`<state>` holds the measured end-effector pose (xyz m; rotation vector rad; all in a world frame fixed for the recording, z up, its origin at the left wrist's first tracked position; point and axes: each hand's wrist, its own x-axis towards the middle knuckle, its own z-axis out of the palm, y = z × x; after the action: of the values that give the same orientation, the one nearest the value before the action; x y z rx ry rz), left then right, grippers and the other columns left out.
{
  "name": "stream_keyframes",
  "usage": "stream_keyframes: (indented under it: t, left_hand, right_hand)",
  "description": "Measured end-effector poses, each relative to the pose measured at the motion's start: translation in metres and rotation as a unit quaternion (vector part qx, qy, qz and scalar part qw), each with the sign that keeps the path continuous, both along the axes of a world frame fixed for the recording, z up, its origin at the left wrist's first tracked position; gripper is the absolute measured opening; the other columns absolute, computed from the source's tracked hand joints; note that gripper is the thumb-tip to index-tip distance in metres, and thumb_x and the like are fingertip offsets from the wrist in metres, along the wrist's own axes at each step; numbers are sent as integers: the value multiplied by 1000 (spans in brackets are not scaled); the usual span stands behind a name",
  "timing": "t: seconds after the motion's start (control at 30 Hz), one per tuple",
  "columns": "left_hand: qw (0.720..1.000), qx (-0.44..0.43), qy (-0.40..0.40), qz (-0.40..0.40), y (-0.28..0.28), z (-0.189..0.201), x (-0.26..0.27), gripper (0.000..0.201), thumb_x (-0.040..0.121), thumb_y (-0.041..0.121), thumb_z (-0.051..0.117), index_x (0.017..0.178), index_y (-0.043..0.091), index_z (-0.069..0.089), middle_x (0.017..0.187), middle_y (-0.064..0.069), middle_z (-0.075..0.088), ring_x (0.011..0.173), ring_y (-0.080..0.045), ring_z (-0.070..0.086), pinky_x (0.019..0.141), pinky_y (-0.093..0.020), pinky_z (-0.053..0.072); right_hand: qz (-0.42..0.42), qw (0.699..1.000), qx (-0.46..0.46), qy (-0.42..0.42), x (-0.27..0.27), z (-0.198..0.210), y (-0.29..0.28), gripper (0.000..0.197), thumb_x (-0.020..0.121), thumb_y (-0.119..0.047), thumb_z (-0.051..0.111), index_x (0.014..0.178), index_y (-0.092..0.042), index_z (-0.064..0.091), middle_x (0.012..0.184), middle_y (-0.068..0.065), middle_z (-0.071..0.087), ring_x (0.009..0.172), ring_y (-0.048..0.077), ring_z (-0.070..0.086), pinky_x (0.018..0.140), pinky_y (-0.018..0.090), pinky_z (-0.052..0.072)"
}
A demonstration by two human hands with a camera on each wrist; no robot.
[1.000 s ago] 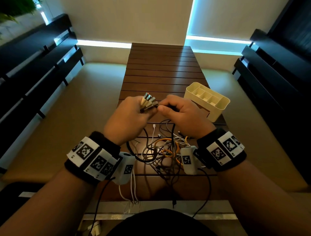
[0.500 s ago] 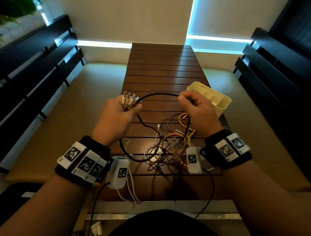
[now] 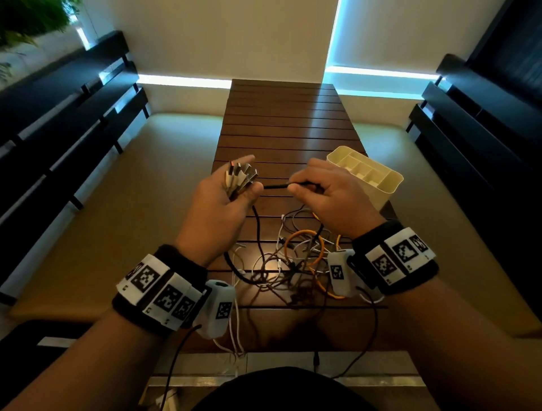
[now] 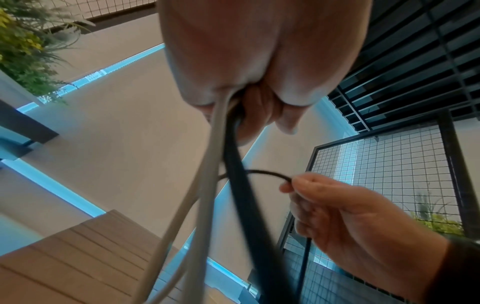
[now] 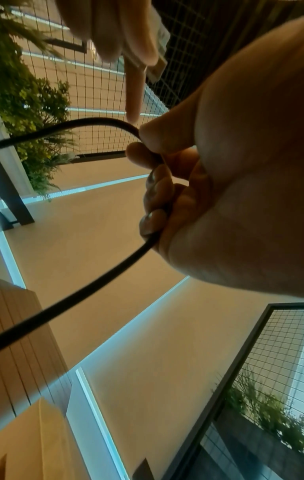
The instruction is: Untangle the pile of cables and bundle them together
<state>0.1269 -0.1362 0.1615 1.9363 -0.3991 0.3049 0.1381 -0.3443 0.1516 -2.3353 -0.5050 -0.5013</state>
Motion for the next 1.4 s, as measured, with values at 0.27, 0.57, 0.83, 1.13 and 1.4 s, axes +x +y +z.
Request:
stream_keyframes:
  t: [0.27, 0.57, 0.83, 1.13, 1.4]
  left_hand:
    - [999, 2, 12, -34, -4, -11, 3, 25, 94, 22, 64, 70, 19, 55, 55, 9, 46, 47, -1, 42, 48, -13, 33]
    - [982, -189, 32, -1, 12, 6, 6, 28, 99, 20, 57, 71, 24, 55, 51, 9, 44, 43, -11, 34, 43, -32, 35]
    - [973, -203, 108, 14, 26, -5, 13, 22, 99, 19, 56, 77, 17, 51, 57, 2, 33, 44, -10, 28, 42, -24, 30]
    - [972, -149, 175, -53, 21, -1, 0, 24, 99, 14, 56, 76, 14, 48, 53, 1, 27, 41, -13, 21, 42, -23, 25]
    - [958, -152, 215, -111, 10, 7, -28, 29, 98, 11, 56, 71, 17, 48, 57, -3, 23, 41, -12, 19, 41, -20, 23]
  right_hand:
    - [44, 999, 23, -6, -3, 14, 13, 7, 94, -19, 63, 95, -16, 69, 82, -18, 52, 75, 2, 51, 67, 9, 37]
    - [-80, 974, 41, 209, 2, -61, -6, 6, 102, -26, 49, 99, -24, 54, 83, -1, 60, 77, 16, 61, 75, 42, 56]
    - [-129, 963, 94, 218, 6, -53, -28, 11, 101, -30, 51, 96, -24, 59, 85, 2, 66, 81, 17, 65, 74, 33, 53]
    - [-146, 966, 25, 213, -4, -31, -36, 33, 90, -40, 67, 118, -23, 62, 104, -5, 58, 90, 6, 56, 80, 27, 51]
    - [22, 996, 42, 78, -37, 10, -14, 39, 90, -37, 69, 127, -31, 58, 116, -5, 55, 92, 2, 59, 75, 13, 46]
